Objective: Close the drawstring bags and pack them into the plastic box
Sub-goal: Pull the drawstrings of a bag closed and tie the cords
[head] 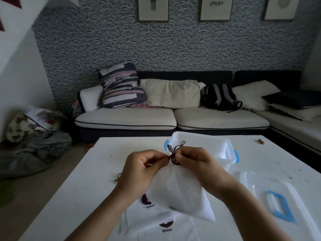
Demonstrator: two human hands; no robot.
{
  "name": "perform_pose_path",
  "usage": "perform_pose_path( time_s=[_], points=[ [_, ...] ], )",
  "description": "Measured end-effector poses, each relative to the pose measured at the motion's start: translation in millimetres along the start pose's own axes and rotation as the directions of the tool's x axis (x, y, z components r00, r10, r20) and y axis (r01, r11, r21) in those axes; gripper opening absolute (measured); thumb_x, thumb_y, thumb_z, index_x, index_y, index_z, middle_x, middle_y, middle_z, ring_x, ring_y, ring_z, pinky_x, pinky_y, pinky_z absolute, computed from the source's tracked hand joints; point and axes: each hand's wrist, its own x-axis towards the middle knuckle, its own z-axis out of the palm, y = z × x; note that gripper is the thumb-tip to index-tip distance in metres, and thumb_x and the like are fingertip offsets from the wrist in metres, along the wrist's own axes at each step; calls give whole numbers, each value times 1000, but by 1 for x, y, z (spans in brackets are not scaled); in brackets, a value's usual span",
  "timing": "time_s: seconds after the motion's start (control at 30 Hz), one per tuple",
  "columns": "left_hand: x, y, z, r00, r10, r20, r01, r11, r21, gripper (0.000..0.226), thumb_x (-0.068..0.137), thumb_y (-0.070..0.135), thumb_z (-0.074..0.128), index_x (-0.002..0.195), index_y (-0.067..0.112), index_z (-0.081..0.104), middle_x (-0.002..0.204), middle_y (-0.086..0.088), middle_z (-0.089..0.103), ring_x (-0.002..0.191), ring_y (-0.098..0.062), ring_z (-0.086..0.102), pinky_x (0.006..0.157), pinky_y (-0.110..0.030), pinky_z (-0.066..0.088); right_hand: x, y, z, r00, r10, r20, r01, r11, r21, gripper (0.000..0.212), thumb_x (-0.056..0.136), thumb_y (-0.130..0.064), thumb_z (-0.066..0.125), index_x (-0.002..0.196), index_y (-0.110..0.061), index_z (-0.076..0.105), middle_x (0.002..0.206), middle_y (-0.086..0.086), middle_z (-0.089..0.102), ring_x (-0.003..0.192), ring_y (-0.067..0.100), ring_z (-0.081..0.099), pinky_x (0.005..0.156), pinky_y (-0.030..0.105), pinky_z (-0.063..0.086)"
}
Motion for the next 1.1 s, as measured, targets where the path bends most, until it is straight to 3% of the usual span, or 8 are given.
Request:
perform_pose_path(
  time_s=[0.17,0.4,0.5,0.63,0.8,0.93,1.0,1.1],
  points=[
    [-3,-4,2,975,213,-64,-196,959,206,12,84,15,76,87,25,81,83,8,73,80,-11,71,72,-28,56,7,10,10,999,-17,-35,15,999,-39,29,101,-9,55,76,-16,68,75,-2,60,75,12,52,72,27,39],
    [-6,5,3,985,-164,62,171,974,-146,18,93,8,64,95,16,81,91,-3,79,96,-19,73,85,-28,56,12,15,14,989,-124,-79,100,962,-255,19,94,-18,59,76,-18,66,71,-4,60,70,10,51,68,28,41],
    [-7,4,4,983,-182,32,184,961,-205,14,86,9,73,98,11,80,93,-3,79,96,-19,74,88,-28,56,12,14,16,994,-74,-80,64,992,-113,17,86,-26,58,72,-20,66,72,1,58,72,14,49,68,31,39],
    [-3,2,3,956,-294,13,285,914,-289,10,83,8,74,89,11,82,89,-9,78,89,-22,75,83,-30,58,13,17,15,994,-58,-91,53,997,-54,20,96,-12,60,78,-10,67,75,4,63,75,16,53,72,33,42],
    [-1,-2,5,962,-266,-62,252,951,-179,11,86,9,73,81,15,82,84,-5,78,86,-23,75,82,-32,58,13,18,20,958,-216,-190,113,890,-442,22,95,-9,61,75,-17,65,67,-8,61,62,3,49,61,18,39],
    [-2,0,11,976,-139,-165,135,990,-33,13,87,10,73,82,20,80,81,8,78,82,-7,73,76,-16,53,15,22,23,927,-291,-236,96,794,-600,24,94,-11,61,71,-19,59,62,-10,56,64,5,51,58,15,37],
    [-3,-1,17,960,-174,-218,152,982,-114,10,88,9,72,84,15,79,87,6,77,86,-8,72,77,-14,51,16,22,22,921,-295,-254,93,801,-592,23,93,-9,62,71,-16,61,62,-9,56,63,4,51,58,14,37],
    [-1,-2,25,899,-408,-160,311,852,-421,9,89,10,69,93,6,77,102,-10,75,100,-28,71,87,-33,55,17,20,19,918,-286,-274,89,824,-560,18,93,-10,62,76,-11,67,64,-8,61,63,3,53,58,13,37]
  ],
)
